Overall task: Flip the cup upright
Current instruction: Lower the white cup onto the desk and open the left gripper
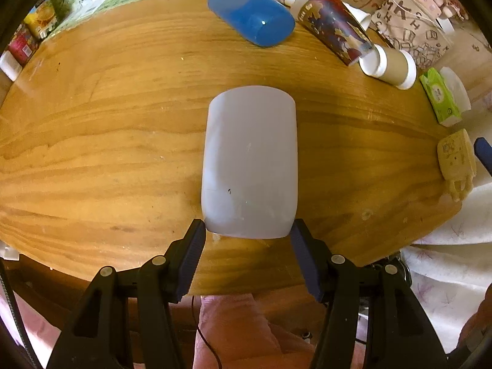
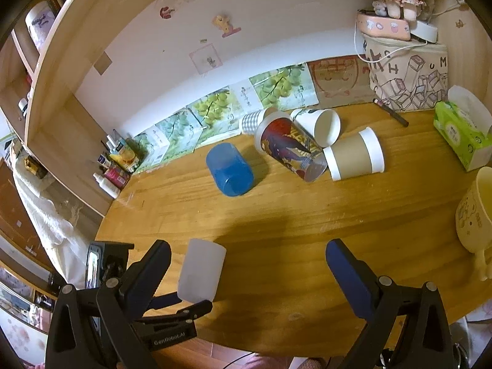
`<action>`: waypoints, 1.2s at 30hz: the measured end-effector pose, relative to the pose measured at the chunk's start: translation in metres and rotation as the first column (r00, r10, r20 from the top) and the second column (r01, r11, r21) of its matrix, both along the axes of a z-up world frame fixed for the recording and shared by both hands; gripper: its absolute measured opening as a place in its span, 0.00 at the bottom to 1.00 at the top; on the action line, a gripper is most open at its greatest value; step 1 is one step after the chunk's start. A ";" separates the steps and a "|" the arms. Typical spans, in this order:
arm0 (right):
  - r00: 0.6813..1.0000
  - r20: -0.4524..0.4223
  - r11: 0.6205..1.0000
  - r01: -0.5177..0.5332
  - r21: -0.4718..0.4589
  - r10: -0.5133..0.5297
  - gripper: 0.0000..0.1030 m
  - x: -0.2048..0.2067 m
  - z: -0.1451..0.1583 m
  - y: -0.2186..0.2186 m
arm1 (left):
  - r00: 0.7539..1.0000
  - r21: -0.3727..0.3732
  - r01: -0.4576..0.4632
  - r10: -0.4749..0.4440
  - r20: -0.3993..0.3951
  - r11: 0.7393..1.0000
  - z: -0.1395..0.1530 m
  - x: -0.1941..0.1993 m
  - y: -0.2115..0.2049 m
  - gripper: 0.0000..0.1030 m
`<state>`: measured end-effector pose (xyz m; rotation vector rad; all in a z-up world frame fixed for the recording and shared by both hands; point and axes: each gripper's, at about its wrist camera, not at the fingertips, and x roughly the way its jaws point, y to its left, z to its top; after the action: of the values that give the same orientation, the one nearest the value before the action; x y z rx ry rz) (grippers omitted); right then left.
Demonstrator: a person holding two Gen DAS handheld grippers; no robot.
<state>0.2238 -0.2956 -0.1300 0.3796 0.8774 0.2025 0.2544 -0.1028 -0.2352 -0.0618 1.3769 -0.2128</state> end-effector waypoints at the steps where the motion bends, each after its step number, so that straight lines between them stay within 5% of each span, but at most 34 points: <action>1: 1.000 -0.002 1.000 -0.007 -0.001 0.007 0.99 -0.001 0.000 0.001 | 1.000 -0.007 0.007 -0.007 -0.002 1.000 0.000 -0.002 0.000 0.60; 6: 1.000 -0.009 0.999 -0.028 -0.026 0.028 0.99 -0.008 -0.001 0.004 | 1.000 -0.002 -0.002 0.002 0.011 1.000 0.003 -0.015 0.000 0.70; 20: 0.994 -0.076 0.996 -0.081 -0.044 0.078 0.99 -0.032 -0.025 0.017 | 0.985 -0.043 -0.048 0.054 0.162 0.998 0.031 -0.074 0.029 0.71; 32: 0.987 -0.148 0.998 -0.061 0.022 0.064 0.99 -0.026 -0.050 0.024 | 0.874 -0.135 -0.169 0.211 0.437 0.976 0.074 -0.115 0.060 0.71; 36: 0.989 -0.134 0.997 -0.057 0.056 0.064 0.99 -0.021 -0.052 0.032 | 0.838 -0.109 -0.192 0.221 0.498 0.975 0.082 -0.127 0.069 0.71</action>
<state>0.2023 -0.2640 -0.1824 0.4196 1.0200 0.2586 0.1278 -0.0339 -0.1527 -0.1873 0.8248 -0.0747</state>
